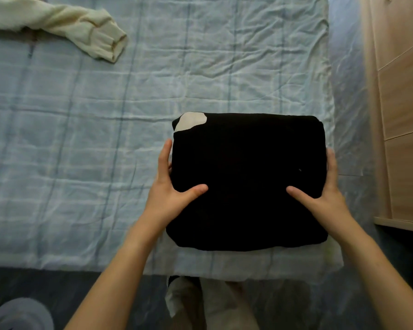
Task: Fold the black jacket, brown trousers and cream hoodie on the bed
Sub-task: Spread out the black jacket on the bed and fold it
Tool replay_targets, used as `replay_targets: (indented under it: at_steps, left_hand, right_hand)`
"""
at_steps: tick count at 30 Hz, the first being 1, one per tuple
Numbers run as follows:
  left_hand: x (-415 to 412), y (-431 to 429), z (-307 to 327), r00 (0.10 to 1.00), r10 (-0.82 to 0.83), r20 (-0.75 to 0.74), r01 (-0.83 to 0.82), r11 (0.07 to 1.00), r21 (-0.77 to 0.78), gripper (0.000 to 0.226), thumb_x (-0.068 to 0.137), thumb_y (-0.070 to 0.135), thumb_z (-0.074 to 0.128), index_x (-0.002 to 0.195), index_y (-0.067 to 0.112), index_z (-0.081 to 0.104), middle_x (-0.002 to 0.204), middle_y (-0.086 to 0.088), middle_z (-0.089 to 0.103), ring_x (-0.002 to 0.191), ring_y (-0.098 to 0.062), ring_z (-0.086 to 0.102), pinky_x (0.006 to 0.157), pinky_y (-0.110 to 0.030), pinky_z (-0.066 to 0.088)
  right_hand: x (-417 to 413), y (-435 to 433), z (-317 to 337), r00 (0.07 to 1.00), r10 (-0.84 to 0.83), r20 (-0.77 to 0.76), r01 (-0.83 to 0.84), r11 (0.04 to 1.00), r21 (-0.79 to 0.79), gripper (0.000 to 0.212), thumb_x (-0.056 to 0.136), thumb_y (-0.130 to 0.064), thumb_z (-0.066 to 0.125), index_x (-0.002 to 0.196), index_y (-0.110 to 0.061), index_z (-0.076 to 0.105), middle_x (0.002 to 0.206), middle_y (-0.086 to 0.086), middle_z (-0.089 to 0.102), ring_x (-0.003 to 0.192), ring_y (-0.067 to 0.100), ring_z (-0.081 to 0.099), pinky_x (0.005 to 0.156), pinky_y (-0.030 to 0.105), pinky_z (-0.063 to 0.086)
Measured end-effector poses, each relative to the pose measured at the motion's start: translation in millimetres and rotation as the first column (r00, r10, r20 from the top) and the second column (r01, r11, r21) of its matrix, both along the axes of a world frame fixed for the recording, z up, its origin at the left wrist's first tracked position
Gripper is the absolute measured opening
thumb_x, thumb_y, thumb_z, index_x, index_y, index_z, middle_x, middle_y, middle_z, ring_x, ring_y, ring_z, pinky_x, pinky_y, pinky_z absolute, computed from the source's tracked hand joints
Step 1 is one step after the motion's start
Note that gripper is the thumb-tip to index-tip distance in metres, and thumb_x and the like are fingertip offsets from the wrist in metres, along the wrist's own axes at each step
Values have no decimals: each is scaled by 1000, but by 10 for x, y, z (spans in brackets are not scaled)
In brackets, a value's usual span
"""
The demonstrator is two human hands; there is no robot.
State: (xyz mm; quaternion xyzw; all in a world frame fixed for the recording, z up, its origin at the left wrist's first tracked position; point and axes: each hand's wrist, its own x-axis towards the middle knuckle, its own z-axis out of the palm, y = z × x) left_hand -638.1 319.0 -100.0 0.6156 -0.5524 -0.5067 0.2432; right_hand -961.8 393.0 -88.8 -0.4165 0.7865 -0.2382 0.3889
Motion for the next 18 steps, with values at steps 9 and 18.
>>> replay_targets:
  at_steps: [9,18]
  left_hand:
    - [138,170,718,978,-85,-189,93,995,33,85,80,30,80,139,63,29,136,33,47,119,9,53,91,-13,47]
    - [390,909,2334,956,-217,-196,186,968,-168,68,76,33,77,133,53,47,126,41,51,120,10,50,105,-26,43]
  right_hand:
    - [203,356,652,966,-45,256,78,990,-121,99,70,-44,81,141,-70,18,153,-27,32,136,1,40,108,36,36]
    - [531,1482,2244,933,-88,348,209,921,-328,72,71,-30,82,131,-56,52,124,-39,55,113,-13,55,78,4,47]
